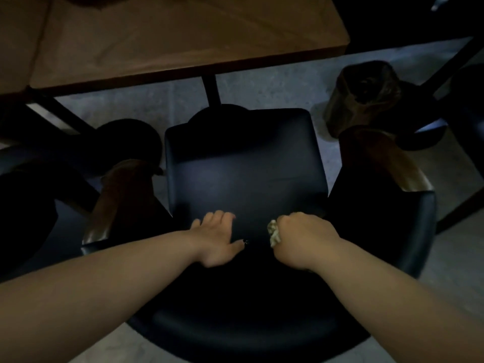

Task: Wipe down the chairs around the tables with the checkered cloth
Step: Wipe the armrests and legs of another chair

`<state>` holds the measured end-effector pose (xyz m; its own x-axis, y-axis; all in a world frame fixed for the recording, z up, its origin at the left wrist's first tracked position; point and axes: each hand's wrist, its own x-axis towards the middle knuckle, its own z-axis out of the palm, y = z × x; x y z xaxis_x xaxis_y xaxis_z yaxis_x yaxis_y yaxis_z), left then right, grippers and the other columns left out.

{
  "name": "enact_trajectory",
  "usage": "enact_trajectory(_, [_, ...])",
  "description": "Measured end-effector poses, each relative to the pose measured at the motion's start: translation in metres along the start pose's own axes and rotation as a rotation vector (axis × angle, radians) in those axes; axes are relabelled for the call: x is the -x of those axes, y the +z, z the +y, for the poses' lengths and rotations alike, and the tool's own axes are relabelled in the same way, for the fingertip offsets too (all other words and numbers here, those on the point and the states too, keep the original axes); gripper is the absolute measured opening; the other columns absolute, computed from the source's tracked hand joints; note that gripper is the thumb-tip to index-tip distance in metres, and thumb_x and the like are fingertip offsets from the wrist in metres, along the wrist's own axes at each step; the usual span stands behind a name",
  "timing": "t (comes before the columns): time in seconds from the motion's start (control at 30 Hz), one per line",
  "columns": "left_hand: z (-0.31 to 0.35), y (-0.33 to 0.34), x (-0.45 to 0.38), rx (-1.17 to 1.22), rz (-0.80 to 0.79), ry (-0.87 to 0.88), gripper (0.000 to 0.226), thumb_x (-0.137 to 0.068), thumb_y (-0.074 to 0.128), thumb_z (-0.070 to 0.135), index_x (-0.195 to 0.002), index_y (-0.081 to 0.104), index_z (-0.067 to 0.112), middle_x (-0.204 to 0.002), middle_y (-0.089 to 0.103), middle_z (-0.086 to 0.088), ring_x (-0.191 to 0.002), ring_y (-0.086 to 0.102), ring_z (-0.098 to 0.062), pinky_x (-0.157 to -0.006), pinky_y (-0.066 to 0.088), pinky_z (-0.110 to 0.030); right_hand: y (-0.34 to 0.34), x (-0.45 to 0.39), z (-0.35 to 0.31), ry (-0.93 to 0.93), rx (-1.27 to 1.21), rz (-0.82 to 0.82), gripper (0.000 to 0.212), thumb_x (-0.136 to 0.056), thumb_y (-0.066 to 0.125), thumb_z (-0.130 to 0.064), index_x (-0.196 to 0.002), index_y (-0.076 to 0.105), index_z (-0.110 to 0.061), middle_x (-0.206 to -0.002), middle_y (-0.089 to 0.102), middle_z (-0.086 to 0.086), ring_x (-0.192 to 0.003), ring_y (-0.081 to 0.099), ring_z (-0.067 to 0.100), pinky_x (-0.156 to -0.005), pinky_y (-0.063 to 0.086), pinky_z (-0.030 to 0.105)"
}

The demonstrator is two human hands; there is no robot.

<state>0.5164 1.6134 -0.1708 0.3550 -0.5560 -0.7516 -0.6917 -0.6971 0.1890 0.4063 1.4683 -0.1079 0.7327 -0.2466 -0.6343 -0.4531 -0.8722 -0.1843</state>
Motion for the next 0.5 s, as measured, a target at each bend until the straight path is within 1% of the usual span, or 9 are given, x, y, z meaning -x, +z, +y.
enact_trajectory(0.07, [-0.001, 0.004, -0.002, 0.020, -0.040, -0.013, 0.072, -0.093, 0.032, 0.063, -0.148, 0.015, 0.019, -0.152, 0.025, -0.006, -0.140, 0.023, -0.025, -0.109, 0.022, -0.041, 0.001, 0.000, 0.000, -0.008, 0.000, 0.015, 0.024, -0.087, 0.050, -0.031, -0.107, 0.057, -0.020, -0.113, 0.059, 0.005, -0.101, 0.058, 0.028, -0.070, 0.040, 0.030])
enact_trajectory(0.13, [-0.002, 0.006, -0.004, 0.041, -0.095, -0.024, 0.069, -0.094, 0.029, 0.064, -0.145, 0.020, 0.020, -0.151, 0.031, -0.006, -0.138, 0.029, -0.025, -0.107, 0.025, -0.041, 0.000, -0.001, 0.001, -0.004, -0.011, 0.009, 0.022, -0.087, 0.051, -0.031, -0.105, 0.057, -0.020, -0.109, 0.058, 0.004, -0.097, 0.058, 0.027, -0.069, 0.040, 0.030])
enact_trajectory(0.23, [-0.002, 0.006, -0.007, 0.060, -0.153, -0.009, 0.063, -0.093, 0.027, 0.066, -0.137, 0.030, 0.021, -0.142, 0.045, -0.005, -0.128, 0.044, -0.025, -0.101, 0.034, -0.040, 0.000, -0.002, 0.002, 0.023, -0.039, 0.008, 0.013, -0.086, 0.053, -0.027, -0.097, 0.053, -0.021, -0.106, 0.058, 0.004, -0.092, 0.058, 0.026, -0.066, 0.040, 0.030])
enact_trajectory(0.27, [-0.001, 0.006, -0.007, 0.079, -0.165, -0.002, 0.063, -0.093, 0.027, 0.067, -0.135, 0.032, 0.021, -0.138, 0.049, -0.005, -0.124, 0.048, -0.024, -0.100, 0.037, -0.039, 0.000, -0.002, 0.003, 0.035, -0.059, 0.025, 0.013, -0.085, 0.054, -0.025, -0.097, 0.051, -0.021, -0.106, 0.058, 0.005, -0.092, 0.058, 0.027, -0.064, 0.039, 0.030])
enact_trajectory(0.37, [0.006, 0.006, -0.008, 0.168, -0.164, 0.044, 0.060, -0.093, 0.031, 0.064, -0.134, 0.035, 0.020, -0.132, 0.055, -0.006, -0.116, 0.054, -0.023, -0.100, 0.043, -0.036, -0.002, -0.004, 0.007, 0.079, -0.115, 0.077, 0.035, -0.083, 0.061, -0.019, -0.113, 0.044, -0.015, -0.109, 0.056, 0.007, -0.092, 0.058, 0.029, -0.060, 0.036, 0.030])
enact_trajectory(0.43, [0.014, 0.002, -0.014, 0.214, -0.103, 0.086, 0.055, -0.095, 0.032, 0.061, -0.132, 0.037, 0.020, -0.128, 0.058, -0.007, -0.113, 0.057, -0.024, -0.097, 0.045, -0.036, -0.008, -0.002, 0.005, 0.079, -0.166, 0.187, 0.043, -0.083, 0.061, -0.018, -0.120, 0.039, -0.017, -0.113, 0.053, 0.007, -0.093, 0.059, 0.031, -0.060, 0.035, 0.031])
enact_trajectory(0.47, [0.020, -0.001, -0.017, 0.245, -0.057, 0.110, 0.052, -0.095, 0.034, 0.058, -0.130, 0.038, 0.020, -0.125, 0.060, -0.007, -0.111, 0.058, -0.024, -0.095, 0.046, -0.036, -0.013, 0.002, 0.004, 0.068, -0.185, 0.297, 0.043, -0.083, 0.061, -0.018, -0.121, 0.040, -0.018, -0.113, 0.052, 0.006, -0.091, 0.060, 0.031, -0.059, 0.035, 0.031])
enact_trajectory(0.5, [0.027, -0.005, -0.020, 0.296, -0.009, 0.133, 0.049, -0.096, 0.035, 0.055, -0.130, 0.039, 0.020, -0.122, 0.062, -0.004, -0.109, 0.059, -0.023, -0.094, 0.046, -0.035, -0.017, 0.008, 0.005, 0.054, -0.190, 0.454, 0.041, -0.083, 0.061, -0.018, -0.120, 0.043, -0.019, -0.111, 0.053, 0.005, -0.085, 0.061, 0.030, -0.057, 0.034, 0.029])
